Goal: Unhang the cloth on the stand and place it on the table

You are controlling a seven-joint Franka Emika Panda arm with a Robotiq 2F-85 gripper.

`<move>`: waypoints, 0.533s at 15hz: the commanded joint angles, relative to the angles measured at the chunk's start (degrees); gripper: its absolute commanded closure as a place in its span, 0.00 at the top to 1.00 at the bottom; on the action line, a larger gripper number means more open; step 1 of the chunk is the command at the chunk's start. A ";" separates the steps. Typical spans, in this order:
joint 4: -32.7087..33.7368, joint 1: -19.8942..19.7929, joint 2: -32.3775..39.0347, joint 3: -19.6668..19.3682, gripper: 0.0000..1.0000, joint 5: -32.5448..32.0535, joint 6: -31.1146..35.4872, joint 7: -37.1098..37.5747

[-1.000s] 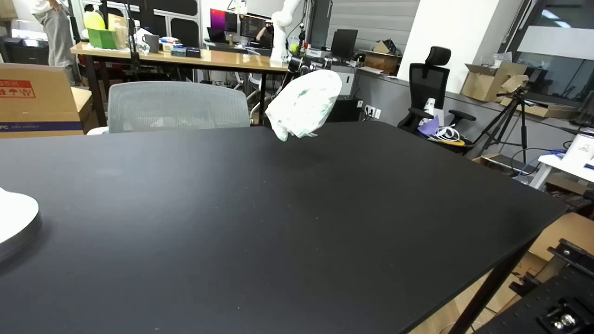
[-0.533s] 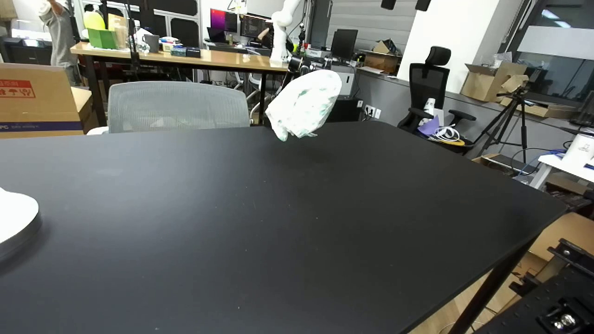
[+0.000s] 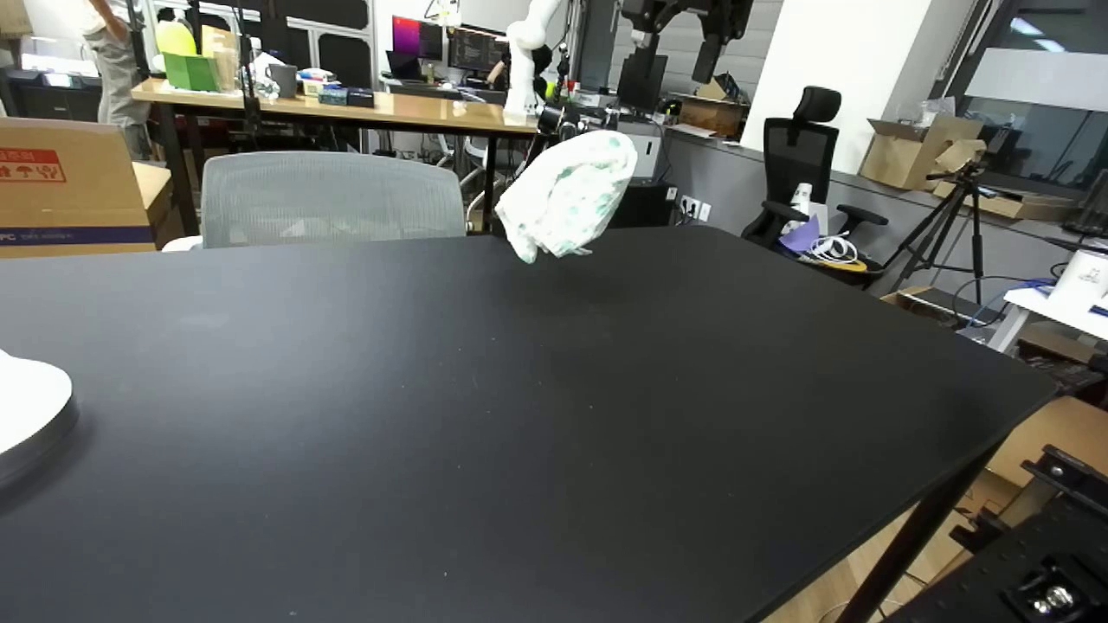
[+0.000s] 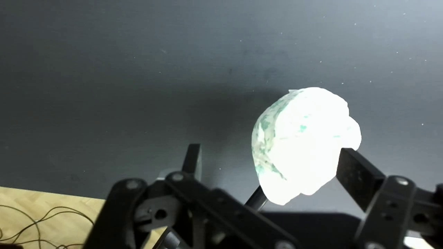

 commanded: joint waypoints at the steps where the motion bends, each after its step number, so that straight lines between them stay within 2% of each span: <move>1: 5.31 -0.29 4.84 0.58 1.00 3.35 -2.26 -3.00; 8: 10.12 -1.19 10.54 1.70 1.00 8.28 -6.79 -7.73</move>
